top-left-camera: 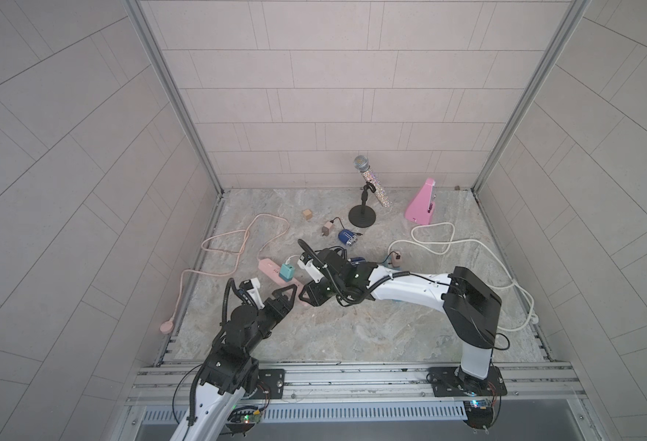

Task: Unplug the electric shaver
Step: Place the socket at the center of the board.

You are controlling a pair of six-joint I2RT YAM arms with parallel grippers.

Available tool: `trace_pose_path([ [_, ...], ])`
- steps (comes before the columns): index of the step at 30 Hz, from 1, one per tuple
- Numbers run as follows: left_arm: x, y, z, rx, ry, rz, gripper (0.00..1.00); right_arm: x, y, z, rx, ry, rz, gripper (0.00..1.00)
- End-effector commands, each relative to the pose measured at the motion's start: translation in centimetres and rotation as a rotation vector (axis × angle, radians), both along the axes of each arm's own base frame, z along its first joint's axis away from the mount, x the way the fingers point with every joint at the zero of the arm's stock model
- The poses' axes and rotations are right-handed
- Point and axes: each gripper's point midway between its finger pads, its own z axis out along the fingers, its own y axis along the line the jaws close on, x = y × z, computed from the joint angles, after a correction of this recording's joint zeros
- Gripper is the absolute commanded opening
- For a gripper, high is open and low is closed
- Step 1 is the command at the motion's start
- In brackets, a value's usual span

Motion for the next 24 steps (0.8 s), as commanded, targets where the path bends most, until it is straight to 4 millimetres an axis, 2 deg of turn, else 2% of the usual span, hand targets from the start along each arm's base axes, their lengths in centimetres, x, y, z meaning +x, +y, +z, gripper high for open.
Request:
trace_pose_path([
  [1, -0.3, 0.3, -0.3, 0.030, 0.018, 0.002, 0.77, 1.3, -1.5, -2.3, -0.158, -0.063, -0.049, 0.08],
  [10, -0.3, 0.4, -0.2, 0.032, 0.011, 0.006, 0.78, 0.3, 0.8, -4.1, -0.164, -0.040, -0.026, 0.09],
  [13, -0.3, 0.5, -0.4, 0.037, 0.014, 0.007, 0.78, -0.6, 1.8, -4.5, -0.165, -0.032, 0.002, 0.15],
  [15, -0.3, 0.5, -0.5, 0.038, 0.017, 0.006, 0.78, -1.5, 2.5, -4.8, -0.167, -0.028, 0.028, 0.22],
  [16, -0.3, 0.5, -0.5, 0.038, 0.017, 0.007, 0.78, -1.8, 2.7, -4.9, -0.167, -0.028, 0.039, 0.29],
  [18, -0.4, 0.5, -0.5, 0.041, 0.019, 0.008, 0.78, -2.3, 3.0, -4.9, -0.167, -0.024, 0.052, 0.48],
  [20, -0.4, 0.5, -0.5, 0.043, 0.018, 0.009, 0.78, -2.4, 3.0, -4.8, -0.166, -0.026, 0.051, 0.60],
  [24, -0.4, 0.5, -0.6, 0.045, 0.018, 0.003, 0.80, -2.5, 3.1, -3.5, -0.121, -0.044, 0.057, 0.67],
])
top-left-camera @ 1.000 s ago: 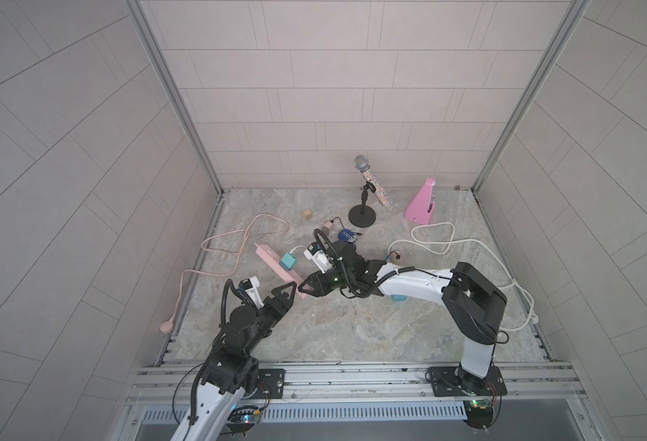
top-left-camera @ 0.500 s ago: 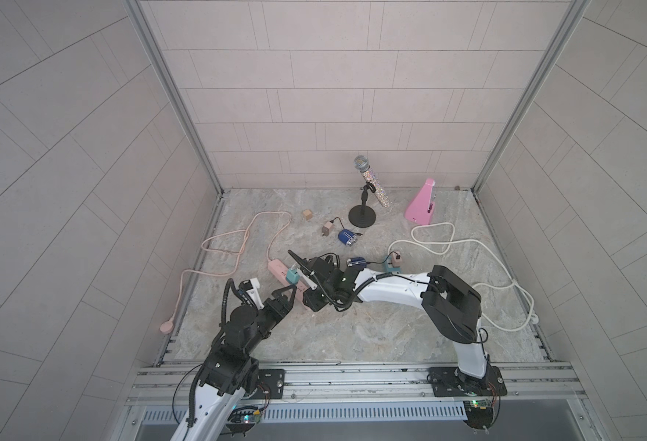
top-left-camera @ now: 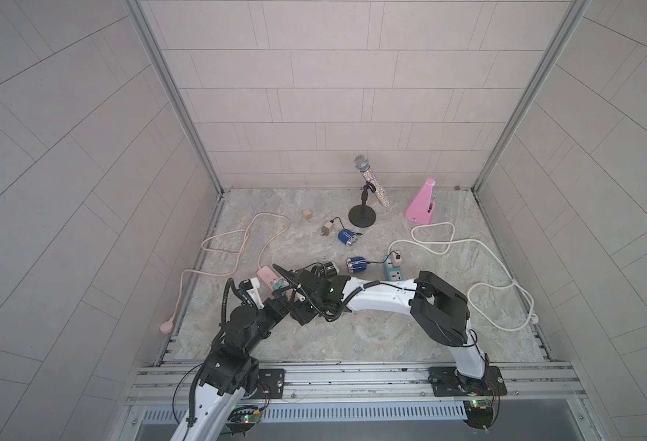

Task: Unplug the electric shaver
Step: Place the socket at the center of the board, then pick up the electric shaver from the center of the board.

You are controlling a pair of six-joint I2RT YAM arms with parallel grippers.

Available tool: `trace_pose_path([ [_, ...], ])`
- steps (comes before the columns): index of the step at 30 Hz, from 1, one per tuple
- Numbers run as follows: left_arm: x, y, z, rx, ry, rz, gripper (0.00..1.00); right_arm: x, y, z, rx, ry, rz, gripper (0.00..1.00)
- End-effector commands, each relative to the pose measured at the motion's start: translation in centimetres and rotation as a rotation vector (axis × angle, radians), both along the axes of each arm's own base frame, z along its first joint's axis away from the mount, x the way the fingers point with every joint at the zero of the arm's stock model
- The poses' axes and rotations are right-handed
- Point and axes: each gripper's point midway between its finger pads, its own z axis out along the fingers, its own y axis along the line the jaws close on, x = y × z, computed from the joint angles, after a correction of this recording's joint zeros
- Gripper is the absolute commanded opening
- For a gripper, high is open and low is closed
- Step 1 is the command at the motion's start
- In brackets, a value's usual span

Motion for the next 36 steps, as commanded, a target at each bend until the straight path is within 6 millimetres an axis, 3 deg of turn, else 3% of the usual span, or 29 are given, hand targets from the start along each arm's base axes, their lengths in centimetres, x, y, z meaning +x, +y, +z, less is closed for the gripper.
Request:
trace_pose_path([
  [1, -0.4, 0.4, -0.7, 0.032, 0.033, 0.008, 0.80, 0.2, 0.0, 2.3, 0.054, -0.027, -0.001, 0.68],
  [6, -0.4, 0.4, -0.7, 0.037, 0.035, 0.004, 0.80, 1.4, -1.0, 5.1, 0.143, -0.023, -0.039, 0.70],
  [12, -0.6, 0.4, -0.7, 0.037, 0.032, 0.003, 0.81, 4.7, -5.2, 8.6, 0.198, -0.073, -0.105, 0.72],
  [17, -0.6, 0.3, -0.9, 0.032, 0.033, -0.001, 0.81, 7.3, -6.9, 10.3, 0.243, -0.112, 0.049, 0.73],
  [21, -0.6, 0.2, -1.0, 0.030, 0.033, -0.008, 0.81, 8.8, -7.8, 9.5, 0.170, -0.173, 0.224, 0.74],
  [25, -0.6, 0.2, -1.2, 0.026, 0.036, -0.008, 0.81, 9.9, -7.4, 8.3, 0.092, -0.264, 0.361, 0.74],
  [36, -0.6, 0.4, -1.6, 0.034, 0.049, -0.001, 0.81, 8.5, -6.4, 5.2, -0.016, -0.169, 0.617, 0.74],
])
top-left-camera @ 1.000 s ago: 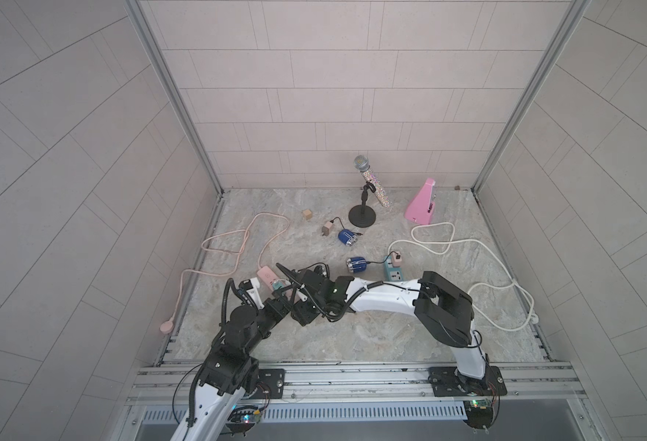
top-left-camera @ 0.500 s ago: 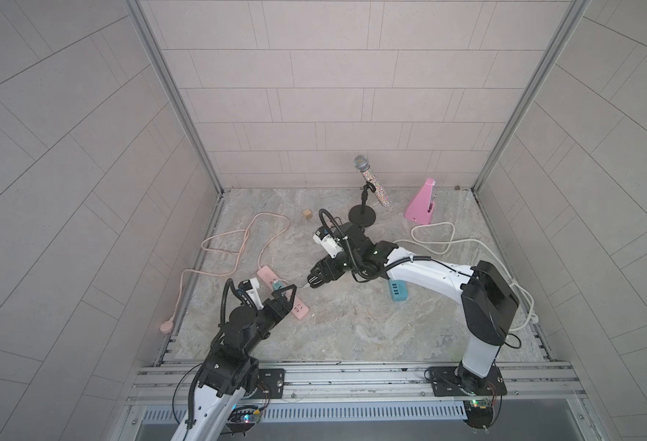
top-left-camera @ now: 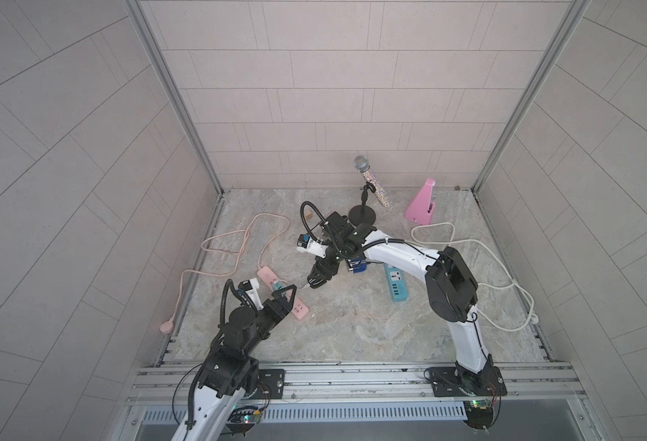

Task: Unplug the electric shaver
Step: Pick up the electric shaver from the center of the board.

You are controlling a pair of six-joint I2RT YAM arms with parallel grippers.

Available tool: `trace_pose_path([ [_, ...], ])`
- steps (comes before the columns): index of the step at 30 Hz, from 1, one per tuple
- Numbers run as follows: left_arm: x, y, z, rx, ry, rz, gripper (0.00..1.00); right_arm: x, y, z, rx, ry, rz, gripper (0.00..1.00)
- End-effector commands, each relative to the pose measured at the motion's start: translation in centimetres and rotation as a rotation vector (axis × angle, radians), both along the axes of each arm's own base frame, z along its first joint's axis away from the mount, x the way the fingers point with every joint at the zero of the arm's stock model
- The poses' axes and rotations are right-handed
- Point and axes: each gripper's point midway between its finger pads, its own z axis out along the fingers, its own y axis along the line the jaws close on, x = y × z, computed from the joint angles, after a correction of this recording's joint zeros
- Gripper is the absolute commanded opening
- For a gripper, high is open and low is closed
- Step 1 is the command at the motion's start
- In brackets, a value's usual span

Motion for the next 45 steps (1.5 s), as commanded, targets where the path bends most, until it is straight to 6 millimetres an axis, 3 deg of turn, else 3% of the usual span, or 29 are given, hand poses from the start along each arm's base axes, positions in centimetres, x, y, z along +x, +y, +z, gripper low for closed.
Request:
trace_pose_path([
  [1, -0.4, 0.3, -1.9, 0.033, 0.060, 0.005, 0.81, -1.9, -0.6, -1.1, -0.063, 0.014, 0.113, 0.74],
  [17, -0.4, 0.3, -2.0, 0.033, 0.062, 0.004, 0.82, -1.8, 0.8, -5.9, -0.228, -0.047, 0.174, 0.75],
  [27, -0.5, 0.4, -2.1, 0.034, 0.064, 0.008, 0.82, -0.2, -1.4, -8.4, -0.382, -0.115, 0.135, 0.75],
  [45, -0.3, 0.2, -2.0, 0.028, 0.055, 0.003, 0.82, 0.9, -3.4, -6.9, -0.351, -0.133, 0.040, 0.70],
])
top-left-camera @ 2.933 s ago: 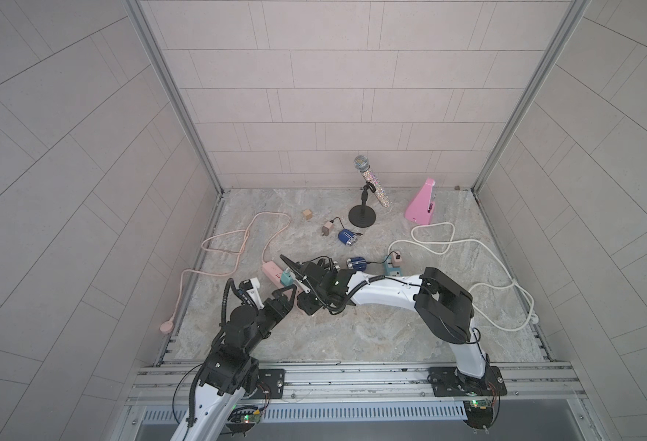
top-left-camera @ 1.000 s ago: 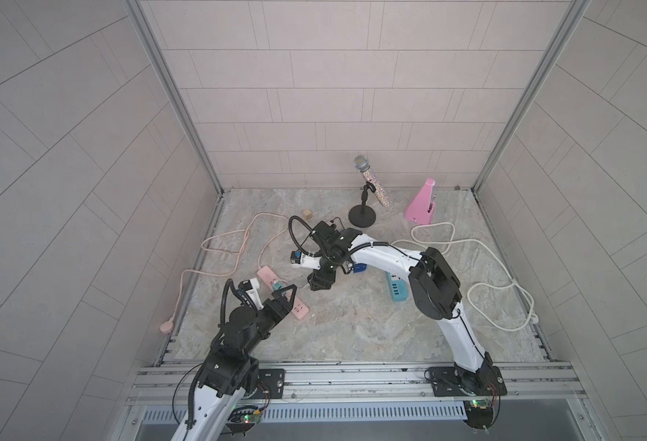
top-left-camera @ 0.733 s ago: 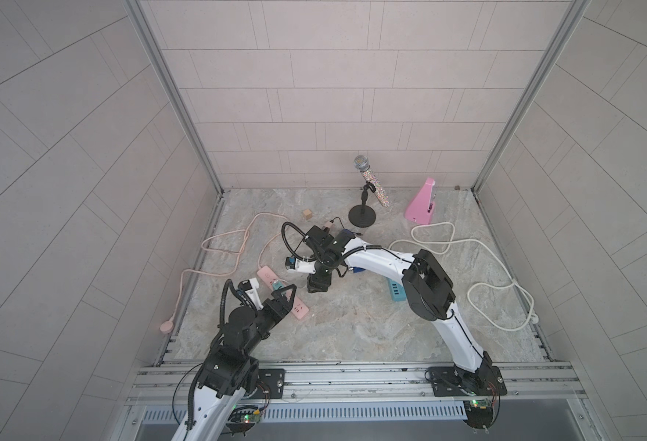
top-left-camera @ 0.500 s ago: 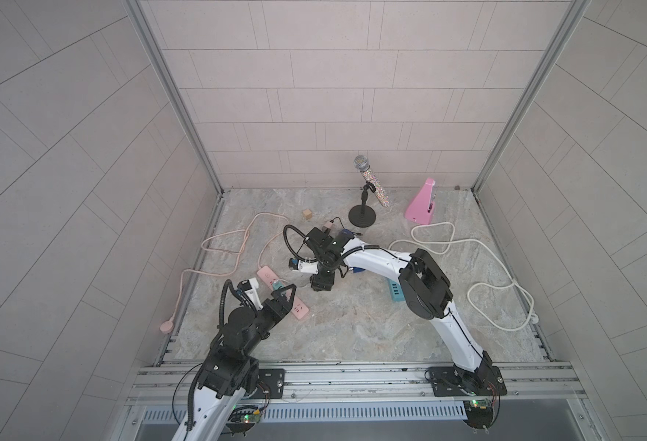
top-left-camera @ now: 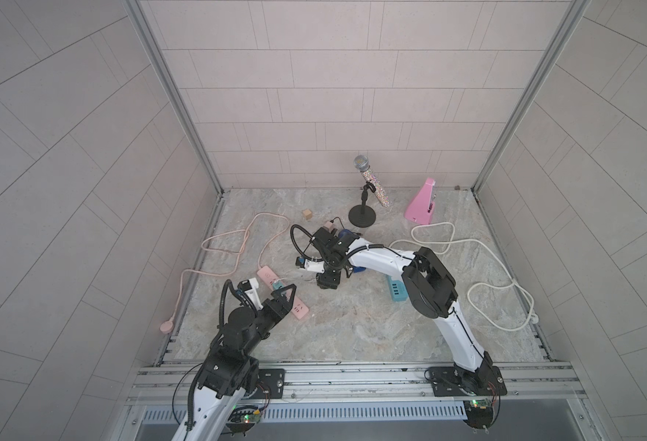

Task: Unplug the electric shaver
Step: Pick up the electric shaver from the center of the board.

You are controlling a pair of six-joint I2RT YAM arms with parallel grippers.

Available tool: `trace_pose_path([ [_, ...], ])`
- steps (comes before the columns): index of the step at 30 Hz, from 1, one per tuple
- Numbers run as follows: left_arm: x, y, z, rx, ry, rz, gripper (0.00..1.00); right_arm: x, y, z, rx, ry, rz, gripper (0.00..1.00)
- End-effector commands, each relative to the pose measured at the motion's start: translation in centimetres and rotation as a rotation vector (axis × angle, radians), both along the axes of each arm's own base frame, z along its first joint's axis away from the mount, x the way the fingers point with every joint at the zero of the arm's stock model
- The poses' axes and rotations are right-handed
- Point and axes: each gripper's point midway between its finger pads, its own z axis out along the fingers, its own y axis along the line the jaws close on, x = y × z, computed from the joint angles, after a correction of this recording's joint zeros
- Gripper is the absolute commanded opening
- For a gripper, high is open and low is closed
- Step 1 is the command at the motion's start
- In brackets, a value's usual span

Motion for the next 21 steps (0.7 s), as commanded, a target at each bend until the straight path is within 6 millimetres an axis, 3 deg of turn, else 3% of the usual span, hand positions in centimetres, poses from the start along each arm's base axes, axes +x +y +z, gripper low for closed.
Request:
trace_pose_path([
  [1, -0.24, 0.14, -2.19, 0.031, 0.066, -0.002, 0.82, -0.09, -0.80, 1.09, -0.004, -0.006, -0.016, 0.71],
  [14, -0.05, -0.10, -2.33, 0.028, 0.072, -0.010, 0.83, -0.05, -1.10, 1.39, 0.007, -0.004, -0.040, 0.75],
  [21, -0.01, -0.10, -2.12, 0.027, 0.066, -0.010, 0.83, 0.51, -1.44, 1.24, 0.002, -0.020, -0.062, 0.71],
])
